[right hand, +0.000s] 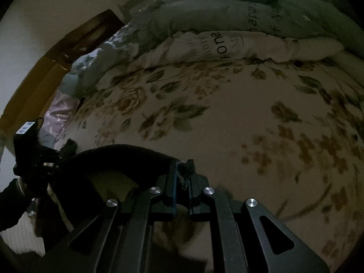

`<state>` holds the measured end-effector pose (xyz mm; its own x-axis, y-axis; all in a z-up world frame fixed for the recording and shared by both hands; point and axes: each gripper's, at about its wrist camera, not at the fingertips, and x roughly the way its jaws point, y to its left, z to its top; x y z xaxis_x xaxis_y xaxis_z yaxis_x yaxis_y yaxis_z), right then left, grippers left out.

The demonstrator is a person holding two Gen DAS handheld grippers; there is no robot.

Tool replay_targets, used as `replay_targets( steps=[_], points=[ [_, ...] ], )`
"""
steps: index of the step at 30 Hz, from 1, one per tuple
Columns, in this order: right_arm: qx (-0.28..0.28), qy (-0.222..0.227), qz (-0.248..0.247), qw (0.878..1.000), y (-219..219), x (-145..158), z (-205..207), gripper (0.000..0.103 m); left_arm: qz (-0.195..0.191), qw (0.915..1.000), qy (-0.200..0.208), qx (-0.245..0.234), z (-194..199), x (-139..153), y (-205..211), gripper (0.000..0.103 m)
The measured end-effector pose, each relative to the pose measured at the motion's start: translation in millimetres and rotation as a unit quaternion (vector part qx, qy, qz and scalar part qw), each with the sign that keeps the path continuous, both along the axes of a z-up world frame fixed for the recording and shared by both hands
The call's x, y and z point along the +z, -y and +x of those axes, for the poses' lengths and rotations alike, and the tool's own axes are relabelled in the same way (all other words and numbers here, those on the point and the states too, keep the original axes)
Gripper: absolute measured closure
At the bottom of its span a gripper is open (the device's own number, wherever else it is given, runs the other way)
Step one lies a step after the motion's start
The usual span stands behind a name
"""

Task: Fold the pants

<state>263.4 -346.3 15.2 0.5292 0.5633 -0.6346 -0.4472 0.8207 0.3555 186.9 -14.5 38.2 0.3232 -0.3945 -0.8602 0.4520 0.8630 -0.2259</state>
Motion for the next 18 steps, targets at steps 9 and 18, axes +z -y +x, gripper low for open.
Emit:
replay_targets(
  steps=[9, 18],
  points=[
    [0.015, 0.008, -0.022, 1.0, 14.2, -16.0, -55.0, 0.095, 0.001, 0.9999, -0.011, 0.0, -61.2, -13.2, 18.8, 0.099],
    [0.047, 0.021, -0.071, 0.996, 15.9, -21.1, -97.7, 0.095, -0.008, 0.9998, -0.007, 0.014, -93.3, -14.0, 18.3, 0.099]
  ],
)
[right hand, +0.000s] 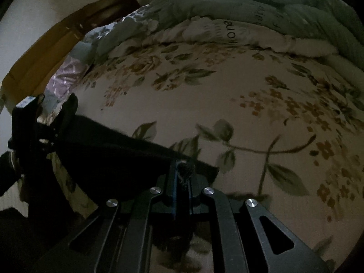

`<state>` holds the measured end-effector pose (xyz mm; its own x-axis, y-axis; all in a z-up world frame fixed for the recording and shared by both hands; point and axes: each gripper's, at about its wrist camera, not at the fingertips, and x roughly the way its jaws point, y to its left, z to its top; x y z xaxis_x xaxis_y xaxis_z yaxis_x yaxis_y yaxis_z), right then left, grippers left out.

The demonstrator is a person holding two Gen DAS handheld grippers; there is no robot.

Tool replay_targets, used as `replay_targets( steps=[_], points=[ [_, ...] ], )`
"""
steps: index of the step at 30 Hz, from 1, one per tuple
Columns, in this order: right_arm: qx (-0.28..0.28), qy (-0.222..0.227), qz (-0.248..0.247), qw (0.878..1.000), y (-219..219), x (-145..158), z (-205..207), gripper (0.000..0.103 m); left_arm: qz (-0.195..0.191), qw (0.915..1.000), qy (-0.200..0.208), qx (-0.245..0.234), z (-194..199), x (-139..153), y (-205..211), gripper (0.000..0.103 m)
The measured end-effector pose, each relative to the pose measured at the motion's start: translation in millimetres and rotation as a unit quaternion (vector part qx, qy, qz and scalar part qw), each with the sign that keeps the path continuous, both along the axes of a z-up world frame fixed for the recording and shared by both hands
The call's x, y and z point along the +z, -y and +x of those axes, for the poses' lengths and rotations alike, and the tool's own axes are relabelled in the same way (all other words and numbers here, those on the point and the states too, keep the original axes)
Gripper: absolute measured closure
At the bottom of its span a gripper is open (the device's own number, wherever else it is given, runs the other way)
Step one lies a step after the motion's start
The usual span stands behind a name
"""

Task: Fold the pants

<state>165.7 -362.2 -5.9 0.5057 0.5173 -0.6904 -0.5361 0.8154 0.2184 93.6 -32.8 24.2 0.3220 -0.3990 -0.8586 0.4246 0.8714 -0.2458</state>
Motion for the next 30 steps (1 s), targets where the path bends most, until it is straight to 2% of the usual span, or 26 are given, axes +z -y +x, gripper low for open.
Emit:
replay_targets(
  steps=[4, 11, 15, 16, 18, 19, 20, 22, 25, 30],
  points=[
    [0.003, -0.003, -0.007, 1.0, 4.0, -2.6, -18.6, 0.095, -0.003, 1.0, 0.001, -0.005, -9.6, -2.5, -0.1, 0.099],
    [0.004, -0.033, -0.046, 0.998, -6.4, -33.0, -33.9, 0.095, 0.034, 0.9992, -0.005, -0.02, -27.6, -31.3, 11.3, 0.098],
    [-0.008, -0.065, -0.063, 0.996, -10.9, -51.7, -33.0, 0.094, 0.029, 0.9993, -0.016, -0.014, -30.9, -43.2, 9.8, 0.094],
    [-0.01, -0.068, -0.064, 0.996, -11.1, -52.7, -33.7, 0.093, 0.027, 0.9994, -0.017, -0.011, -31.5, -41.9, 9.1, 0.087],
    [-0.019, -0.073, -0.066, 0.995, -11.0, -51.6, -36.2, 0.088, 0.01, 0.9996, -0.026, -0.01, -33.2, -39.5, 7.2, 0.076],
    [-0.02, -0.075, -0.067, 0.995, -11.3, -50.7, -38.6, 0.082, 0.003, 0.9996, -0.026, -0.008, -35.1, -37.9, 6.0, 0.07],
    [-0.022, -0.073, -0.07, 0.995, -11.9, -49.4, -41.6, 0.067, 0.001, 0.9996, -0.026, -0.006, -38.0, -37.3, 5.4, 0.068],
    [-0.025, -0.067, -0.075, 0.995, -12.7, -47.1, -48.7, 0.046, -0.001, 0.9995, -0.03, 0.002, -43.7, -38.5, 3.8, 0.066],
    [-0.032, -0.053, -0.071, 0.996, -13.4, -39.0, -61.8, 0.044, -0.009, 0.9993, -0.031, 0.018, -49.8, -35.2, -2.1, 0.066],
    [-0.04, -0.015, -0.029, 0.999, -27.1, -11.8, -80.7, 0.044, -0.02, 0.9966, -0.032, 0.073, -57.0, -24.8, -23.6, 0.064]
  ],
)
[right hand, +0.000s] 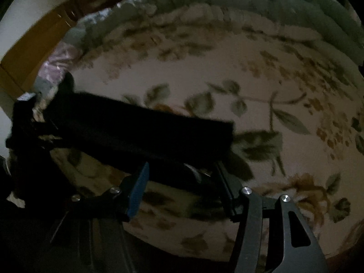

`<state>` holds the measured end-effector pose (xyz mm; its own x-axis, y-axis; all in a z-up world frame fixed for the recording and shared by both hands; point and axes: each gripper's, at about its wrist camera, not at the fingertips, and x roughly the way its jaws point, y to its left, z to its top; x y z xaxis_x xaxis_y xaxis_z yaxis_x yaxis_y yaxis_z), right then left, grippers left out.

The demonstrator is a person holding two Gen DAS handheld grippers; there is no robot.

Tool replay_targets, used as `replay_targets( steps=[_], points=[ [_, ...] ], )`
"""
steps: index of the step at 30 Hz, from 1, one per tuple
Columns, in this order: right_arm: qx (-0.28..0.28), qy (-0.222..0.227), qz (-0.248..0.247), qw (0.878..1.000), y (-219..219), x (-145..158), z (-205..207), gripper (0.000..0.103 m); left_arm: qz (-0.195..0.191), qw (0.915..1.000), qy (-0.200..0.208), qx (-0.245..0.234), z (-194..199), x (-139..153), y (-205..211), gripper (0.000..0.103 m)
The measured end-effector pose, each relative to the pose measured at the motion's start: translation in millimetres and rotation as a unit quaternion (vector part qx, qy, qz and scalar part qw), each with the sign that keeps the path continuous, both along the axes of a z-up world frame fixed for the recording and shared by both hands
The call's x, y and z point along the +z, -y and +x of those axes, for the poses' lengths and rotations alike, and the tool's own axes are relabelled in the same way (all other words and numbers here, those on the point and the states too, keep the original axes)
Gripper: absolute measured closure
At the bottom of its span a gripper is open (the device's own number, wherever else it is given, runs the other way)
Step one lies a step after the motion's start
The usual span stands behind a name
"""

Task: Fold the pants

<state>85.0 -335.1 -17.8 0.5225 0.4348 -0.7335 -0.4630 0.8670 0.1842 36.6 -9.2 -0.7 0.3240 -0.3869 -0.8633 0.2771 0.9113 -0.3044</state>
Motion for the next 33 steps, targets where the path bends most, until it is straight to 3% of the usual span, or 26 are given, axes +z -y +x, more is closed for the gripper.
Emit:
replay_targets(
  steps=[3, 7, 11, 16, 22, 28, 33],
  points=[
    [0.016, 0.008, 0.024, 1.0, -21.2, 7.9, -5.4, 0.044, -0.012, 0.9992, 0.006, 0.037, -4.2, 9.6, -18.1, 0.048],
    [0.044, 0.002, 0.05, 0.998, -57.7, 9.3, -4.2, 0.044, -0.001, 0.9962, 0.019, 0.085, -5.5, 23.1, -44.4, 0.04],
    [0.071, -0.009, 0.068, 0.995, -97.6, 6.3, -0.9, 0.044, -0.01, 0.9897, 0.027, 0.14, -3.2, 36.4, -84.5, 0.039],
    [0.099, -0.023, 0.087, 0.991, -141.5, 0.6, 4.6, 0.044, -0.009, 0.9742, 0.024, 0.224, 0.7, 42.6, -140.1, 0.032],
    [0.129, -0.032, 0.099, 0.986, -185.3, -1.9, 9.2, 0.044, 0.001, 0.9485, -0.024, 0.316, 22.9, 43.0, -192.2, 0.03],
    [0.158, -0.038, 0.098, 0.982, -224.1, -0.5, 16.2, 0.044, 0.046, 0.9327, -0.058, 0.353, 71.4, 47.6, -204.8, 0.025],
    [0.19, -0.036, 0.093, 0.977, -257.4, -0.2, 20.7, 0.044, 0.1, 0.9199, -0.102, 0.365, 117.6, 31.9, -204.2, 0.025]
  ],
)
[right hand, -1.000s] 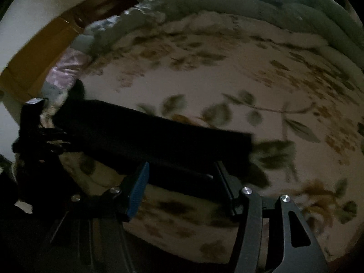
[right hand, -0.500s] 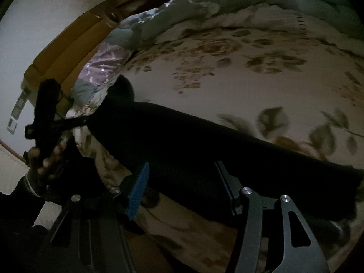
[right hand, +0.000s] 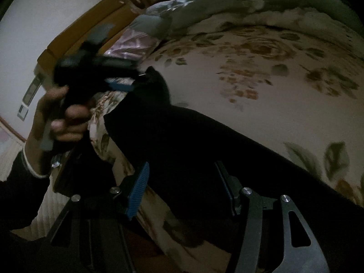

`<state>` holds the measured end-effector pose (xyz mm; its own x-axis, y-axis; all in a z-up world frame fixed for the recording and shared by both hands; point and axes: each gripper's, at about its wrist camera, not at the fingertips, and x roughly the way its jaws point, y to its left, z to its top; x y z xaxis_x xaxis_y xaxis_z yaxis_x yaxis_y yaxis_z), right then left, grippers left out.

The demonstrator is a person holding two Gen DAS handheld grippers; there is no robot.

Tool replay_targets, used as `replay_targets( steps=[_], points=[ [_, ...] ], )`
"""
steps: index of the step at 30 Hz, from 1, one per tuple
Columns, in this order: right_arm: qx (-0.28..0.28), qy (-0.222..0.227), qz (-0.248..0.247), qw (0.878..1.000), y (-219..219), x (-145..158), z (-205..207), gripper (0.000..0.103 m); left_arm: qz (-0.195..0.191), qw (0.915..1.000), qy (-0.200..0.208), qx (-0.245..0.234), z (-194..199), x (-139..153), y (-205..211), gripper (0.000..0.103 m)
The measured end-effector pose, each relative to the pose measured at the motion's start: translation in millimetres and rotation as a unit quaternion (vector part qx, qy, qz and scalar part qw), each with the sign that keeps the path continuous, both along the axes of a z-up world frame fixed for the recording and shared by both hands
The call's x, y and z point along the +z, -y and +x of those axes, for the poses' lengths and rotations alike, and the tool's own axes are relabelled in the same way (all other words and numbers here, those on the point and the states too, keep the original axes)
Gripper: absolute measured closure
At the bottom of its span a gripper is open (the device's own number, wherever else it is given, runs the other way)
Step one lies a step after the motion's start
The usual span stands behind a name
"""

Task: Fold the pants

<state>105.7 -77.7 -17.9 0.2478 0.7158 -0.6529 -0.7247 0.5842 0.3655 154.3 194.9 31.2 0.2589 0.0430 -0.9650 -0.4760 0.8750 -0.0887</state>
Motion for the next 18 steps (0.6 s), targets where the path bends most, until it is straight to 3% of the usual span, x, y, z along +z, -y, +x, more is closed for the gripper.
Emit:
replay_targets(
  steps=[6, 8, 11, 12, 13, 16, 18],
  points=[
    [0.034, -0.01, -0.021, 0.999, -40.5, -19.0, 6.6, 0.044, 0.031, 0.9971, -0.068, 0.007, 25.5, -35.9, -0.8, 0.027],
    [0.045, -0.015, -0.025, 0.999, -50.5, -26.6, 6.7, 0.044, 0.036, 0.9961, -0.08, 0.01, 24.9, -43.6, -2.2, 0.036],
    [0.049, -0.013, -0.04, 0.998, -64.7, -38.0, 6.6, 0.044, 0.024, 0.9966, -0.078, 0.011, 18.5, -50.3, -5.0, 0.068],
    [0.05, -0.011, -0.048, 0.998, -69.4, -42.2, 7.2, 0.044, 0.019, 0.997, -0.074, 0.011, 14.9, -51.1, -7.0, 0.086],
    [0.05, -0.009, -0.053, 0.997, -72.5, -45.1, 7.7, 0.052, 0.012, 0.9975, -0.069, 0.012, 12.2, -51.2, -8.7, 0.094],
    [0.051, -0.001, -0.064, 0.997, -77.2, -48.1, 8.1, 0.088, -0.005, 0.9992, -0.033, 0.019, -2.9, -43.7, -16.6, 0.098],
    [0.051, 0.004, -0.052, 0.997, -73.9, -42.7, 7.4, 0.095, -0.015, 0.9996, 0.006, 0.021, -17.9, -31.2, -19.3, 0.099]
  ],
)
